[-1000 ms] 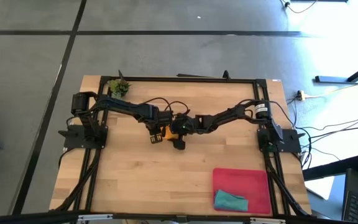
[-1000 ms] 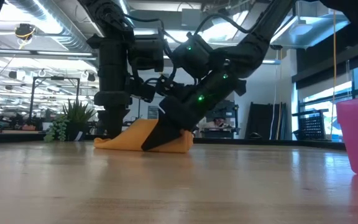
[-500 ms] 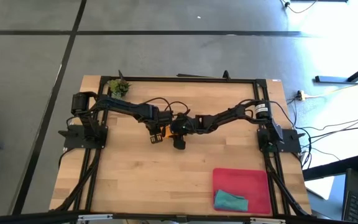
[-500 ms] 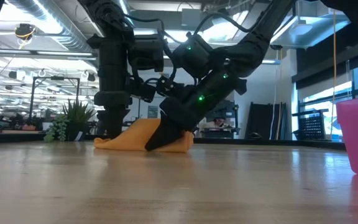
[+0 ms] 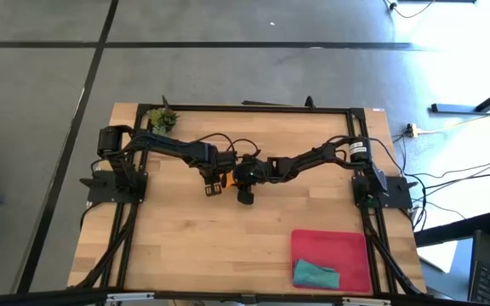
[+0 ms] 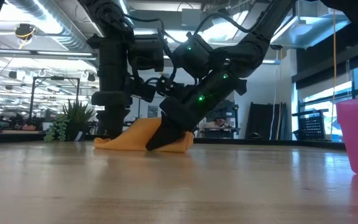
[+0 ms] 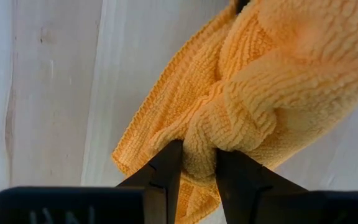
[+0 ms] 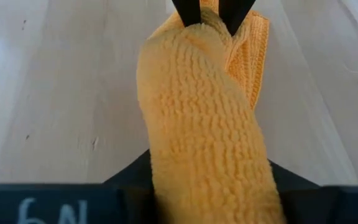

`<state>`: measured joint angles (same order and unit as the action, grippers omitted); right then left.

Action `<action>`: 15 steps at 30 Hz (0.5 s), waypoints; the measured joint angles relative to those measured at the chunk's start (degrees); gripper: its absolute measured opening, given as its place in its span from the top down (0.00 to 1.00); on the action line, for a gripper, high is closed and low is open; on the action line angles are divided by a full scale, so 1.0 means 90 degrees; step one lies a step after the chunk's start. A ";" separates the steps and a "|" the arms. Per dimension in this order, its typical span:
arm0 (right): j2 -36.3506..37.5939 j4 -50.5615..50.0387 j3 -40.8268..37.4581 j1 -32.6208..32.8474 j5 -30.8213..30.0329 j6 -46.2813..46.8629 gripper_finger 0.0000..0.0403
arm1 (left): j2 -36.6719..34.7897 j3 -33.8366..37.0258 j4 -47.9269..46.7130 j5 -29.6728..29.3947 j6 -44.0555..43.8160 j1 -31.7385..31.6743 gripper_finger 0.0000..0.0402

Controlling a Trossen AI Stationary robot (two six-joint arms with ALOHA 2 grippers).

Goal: Roll microfiber towels into tight, uniform cylinder then place into a basket
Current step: Put the orange microfiber cloth into the red bin

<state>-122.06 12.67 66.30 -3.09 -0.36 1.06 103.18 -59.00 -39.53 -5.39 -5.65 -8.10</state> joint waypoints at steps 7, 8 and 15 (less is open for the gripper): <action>-0.0005 0.0005 -0.0002 0.0000 0.0000 -0.0002 0.73 | 0.0000 0.0000 0.0002 0.0020 -0.0016 0.0000 0.78; -0.0005 0.0009 -0.0002 0.0000 0.0000 -0.0002 0.73 | 0.0000 0.0000 0.0002 0.0025 -0.0017 0.0002 0.79; -0.0007 0.0075 -0.0010 0.0002 0.0000 -0.0005 0.75 | 0.0000 0.0000 0.0005 0.0009 -0.0012 0.0058 0.75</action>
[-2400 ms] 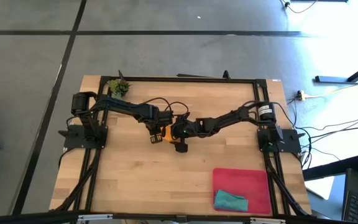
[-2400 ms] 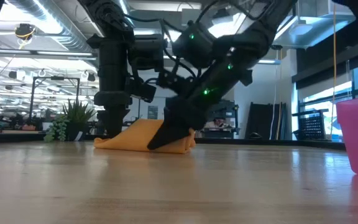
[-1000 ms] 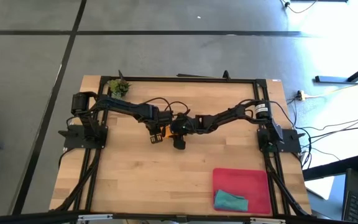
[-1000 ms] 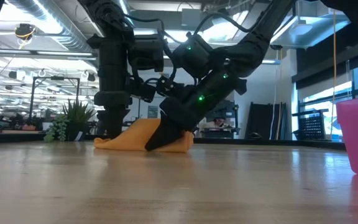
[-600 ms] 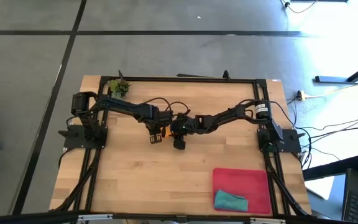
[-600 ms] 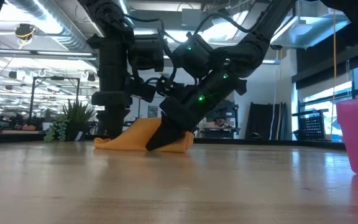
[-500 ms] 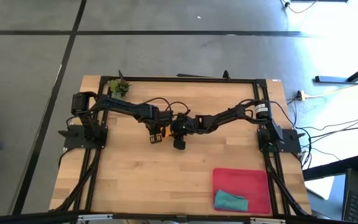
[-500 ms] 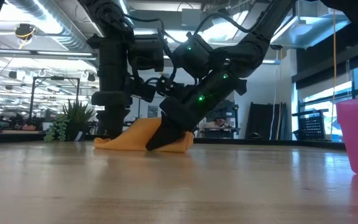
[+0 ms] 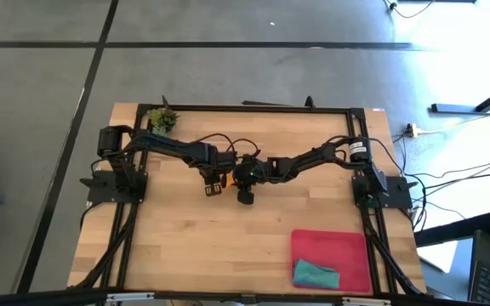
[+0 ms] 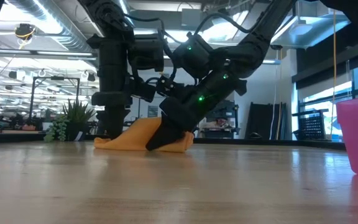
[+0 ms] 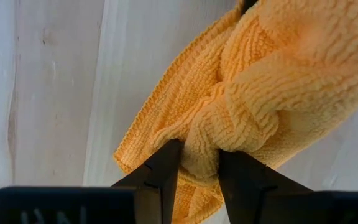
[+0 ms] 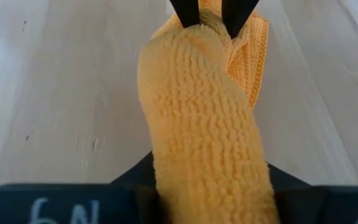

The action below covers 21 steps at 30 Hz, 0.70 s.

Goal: Roll microfiber towels into tight, uniform cylinder then place into a basket
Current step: Put the orange microfiber cloth into the red bin

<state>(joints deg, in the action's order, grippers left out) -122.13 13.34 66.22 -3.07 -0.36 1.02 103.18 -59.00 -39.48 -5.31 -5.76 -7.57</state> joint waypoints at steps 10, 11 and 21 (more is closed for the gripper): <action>-0.0002 0.0005 0.0000 0.0000 0.0000 0.0010 0.76 | 0.0007 -0.0005 0.0089 -0.0103 0.0074 0.0003 0.66; -0.0002 0.0005 0.0000 0.0000 0.0000 0.0012 0.76 | 0.0006 -0.0019 0.0067 -0.0111 0.0066 -0.0006 0.66; 0.0002 -0.0086 0.0007 -0.0005 0.0056 0.0024 0.94 | -0.0995 -0.0302 -0.0451 -0.0233 -0.0010 -0.0015 0.67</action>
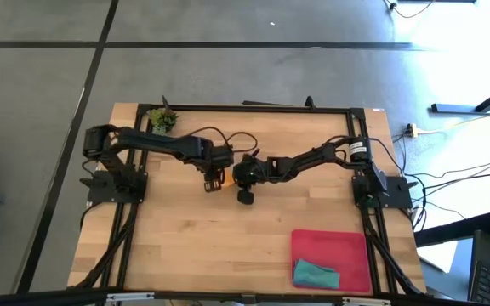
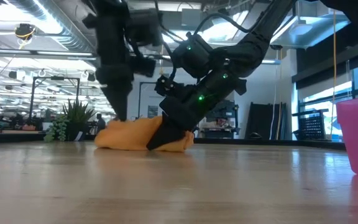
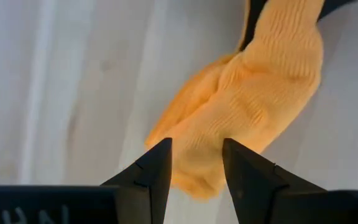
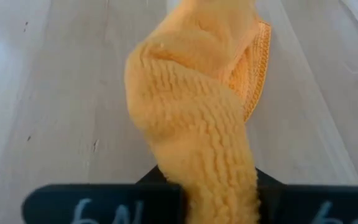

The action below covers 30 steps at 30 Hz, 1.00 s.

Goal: Roll microfiber towels into tight, uniform cylinder then place into a basket
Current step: Put the orange microfiber cloth into the red bin

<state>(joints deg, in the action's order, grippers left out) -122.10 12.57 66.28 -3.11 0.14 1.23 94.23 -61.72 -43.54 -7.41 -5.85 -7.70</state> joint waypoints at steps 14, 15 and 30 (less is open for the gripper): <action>0.0193 -0.0301 -0.0019 -0.0027 0.0032 -0.0129 0.94 | -0.1977 -0.0033 -0.1085 -0.0583 -0.0459 0.0139 0.67; 0.0273 -0.0437 -0.0024 -0.0027 0.0032 -0.0165 0.94 | -0.2097 -0.0033 -0.1144 -0.0584 -0.0502 0.0192 0.67; 0.2752 -0.3160 -0.0037 0.0578 -0.1312 -0.0274 0.94 | -0.2830 -0.0043 -0.1256 -0.0933 -0.1274 0.1442 0.67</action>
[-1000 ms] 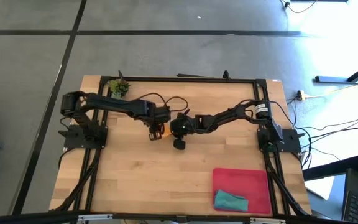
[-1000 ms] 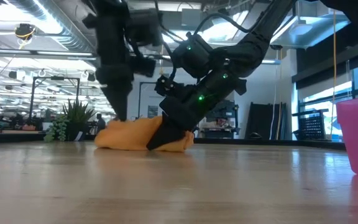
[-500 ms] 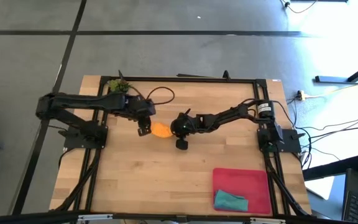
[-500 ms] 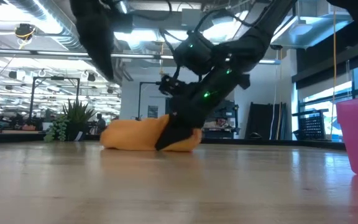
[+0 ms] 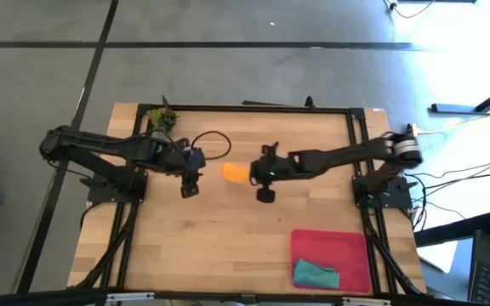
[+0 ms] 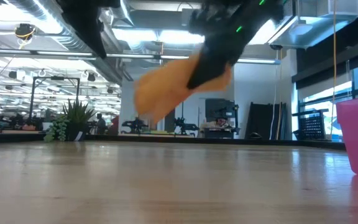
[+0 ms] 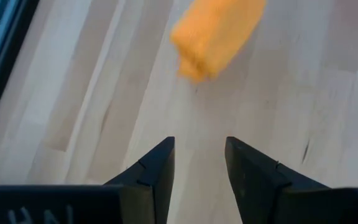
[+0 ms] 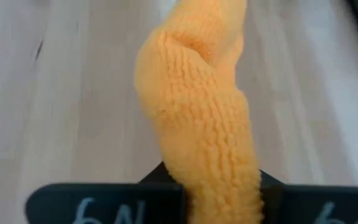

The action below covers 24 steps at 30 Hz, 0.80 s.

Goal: Roll microfiber towels into tight, uniform cylinder then place into a basket
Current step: Put the orange microfiber cloth into the red bin

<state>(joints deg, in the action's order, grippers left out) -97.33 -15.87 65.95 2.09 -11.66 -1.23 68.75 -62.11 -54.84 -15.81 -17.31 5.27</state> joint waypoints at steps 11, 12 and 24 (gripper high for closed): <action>0.2051 -0.1190 -0.0954 0.2037 -0.0524 0.1943 0.94 | -0.0005 0.0000 0.0064 -0.0387 -0.0081 0.0772 0.67; 0.2188 -0.1167 -0.1080 0.2286 -0.0505 0.2198 0.94 | -0.0003 0.0000 0.0067 -0.0387 -0.0072 0.0835 0.67; 0.2746 -0.1995 -0.1522 0.4883 -0.1238 0.5356 0.94 | -0.0005 0.0000 0.0678 -0.0319 -0.0012 0.1548 0.67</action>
<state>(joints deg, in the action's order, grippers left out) -72.61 -33.82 52.25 46.04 -22.80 46.97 68.71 -62.11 -48.74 -18.68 -17.42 19.21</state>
